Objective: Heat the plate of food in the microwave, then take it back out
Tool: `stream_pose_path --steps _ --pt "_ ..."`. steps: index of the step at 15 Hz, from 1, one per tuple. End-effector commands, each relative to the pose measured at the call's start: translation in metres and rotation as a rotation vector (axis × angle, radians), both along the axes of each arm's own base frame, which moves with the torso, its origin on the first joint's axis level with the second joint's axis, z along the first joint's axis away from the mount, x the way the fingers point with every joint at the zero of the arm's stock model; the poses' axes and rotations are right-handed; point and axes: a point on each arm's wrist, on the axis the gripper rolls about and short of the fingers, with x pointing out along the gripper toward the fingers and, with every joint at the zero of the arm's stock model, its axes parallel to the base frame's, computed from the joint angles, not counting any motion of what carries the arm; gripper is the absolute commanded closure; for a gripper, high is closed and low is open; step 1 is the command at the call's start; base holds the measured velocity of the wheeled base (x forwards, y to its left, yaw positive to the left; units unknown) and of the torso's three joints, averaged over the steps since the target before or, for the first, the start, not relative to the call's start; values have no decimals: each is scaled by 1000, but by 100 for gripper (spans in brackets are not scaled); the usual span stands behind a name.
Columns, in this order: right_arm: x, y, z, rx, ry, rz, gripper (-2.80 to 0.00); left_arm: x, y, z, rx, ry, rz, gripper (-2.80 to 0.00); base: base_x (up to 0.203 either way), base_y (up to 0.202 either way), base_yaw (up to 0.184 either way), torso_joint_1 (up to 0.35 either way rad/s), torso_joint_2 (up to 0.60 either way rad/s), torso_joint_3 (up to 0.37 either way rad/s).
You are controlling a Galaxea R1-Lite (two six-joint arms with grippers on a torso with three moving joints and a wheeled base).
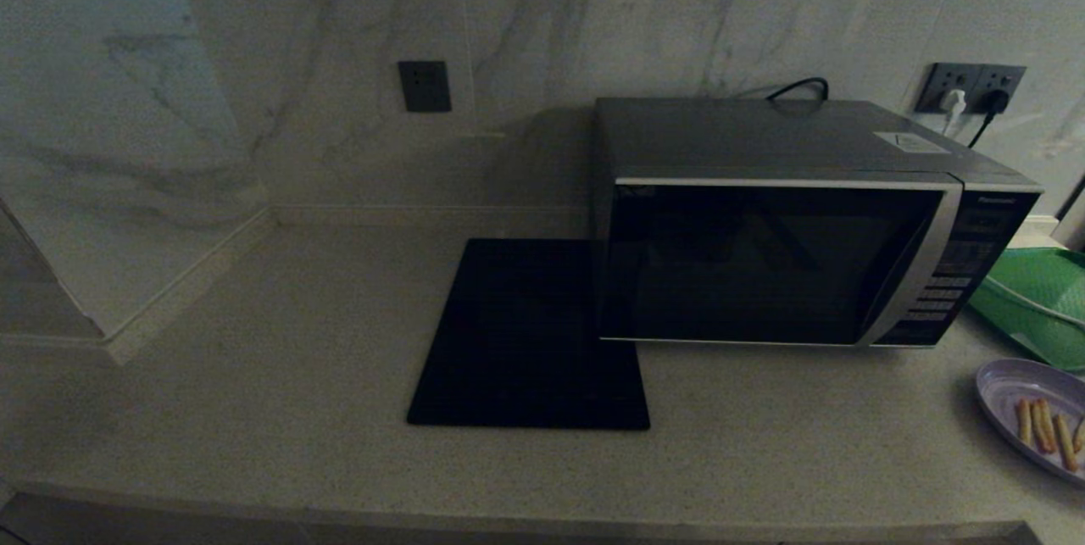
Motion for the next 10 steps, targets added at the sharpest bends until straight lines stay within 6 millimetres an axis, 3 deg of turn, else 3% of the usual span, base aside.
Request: stream_pose_path --steps 1,3,6,10 --pt "-19 0 -30 4 -44 -6 0 0 0 0 -1 -2 0 0 0 0 0 0 0 0" --pt "-24 0 -43 23 -65 1 0 0 0 0 -1 -2 0 0 0 0 0 0 0 0" --pt "-28 1 -84 1 -60 45 0 0 0 0 -1 -2 0 0 0 0 0 0 0 0" --pt "-9 2 -116 71 20 106 0 0 0 0 -2 -2 0 0 0 0 0 0 0 0"
